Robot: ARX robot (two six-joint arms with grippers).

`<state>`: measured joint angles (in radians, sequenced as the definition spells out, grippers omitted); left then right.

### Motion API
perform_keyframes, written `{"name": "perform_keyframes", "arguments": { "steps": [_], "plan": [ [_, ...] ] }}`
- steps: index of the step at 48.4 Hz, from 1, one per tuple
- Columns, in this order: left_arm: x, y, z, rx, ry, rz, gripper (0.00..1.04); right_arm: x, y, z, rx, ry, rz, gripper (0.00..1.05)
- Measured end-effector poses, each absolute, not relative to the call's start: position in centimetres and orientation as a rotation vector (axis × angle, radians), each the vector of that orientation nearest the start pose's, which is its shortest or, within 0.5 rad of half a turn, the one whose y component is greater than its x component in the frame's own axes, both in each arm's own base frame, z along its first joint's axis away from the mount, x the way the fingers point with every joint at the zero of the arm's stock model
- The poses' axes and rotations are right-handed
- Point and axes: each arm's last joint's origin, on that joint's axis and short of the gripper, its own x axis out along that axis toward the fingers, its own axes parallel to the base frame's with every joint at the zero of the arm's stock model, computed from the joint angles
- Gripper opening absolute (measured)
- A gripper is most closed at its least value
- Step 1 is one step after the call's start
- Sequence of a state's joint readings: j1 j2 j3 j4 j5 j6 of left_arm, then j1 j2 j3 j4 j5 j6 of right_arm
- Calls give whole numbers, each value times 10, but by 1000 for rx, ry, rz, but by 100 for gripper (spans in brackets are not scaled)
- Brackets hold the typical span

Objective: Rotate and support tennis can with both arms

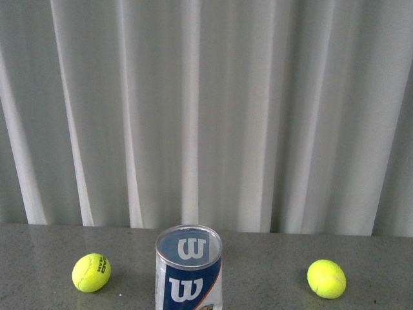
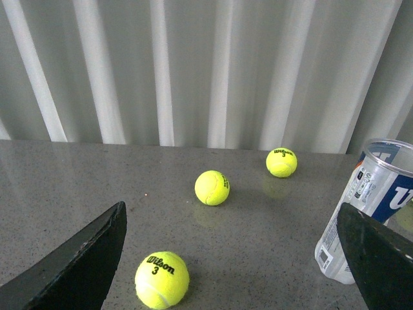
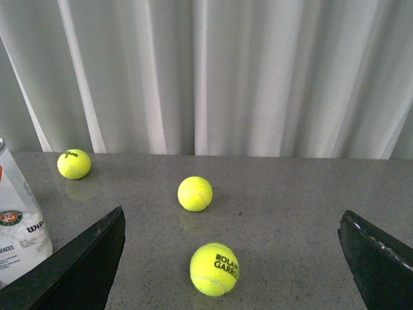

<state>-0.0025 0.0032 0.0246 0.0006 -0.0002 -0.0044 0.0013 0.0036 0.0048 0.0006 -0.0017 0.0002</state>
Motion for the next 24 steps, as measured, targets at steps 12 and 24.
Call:
{"name": "perform_keyframes", "arguments": {
  "steps": [12, 24],
  "plan": [
    [96, 0, 172, -4, -22, -2, 98, 98, 0, 165, 0, -2, 3, 98],
    [96, 0, 172, -4, -22, -2, 98, 98, 0, 165, 0, -2, 3, 98]
  ]
}}
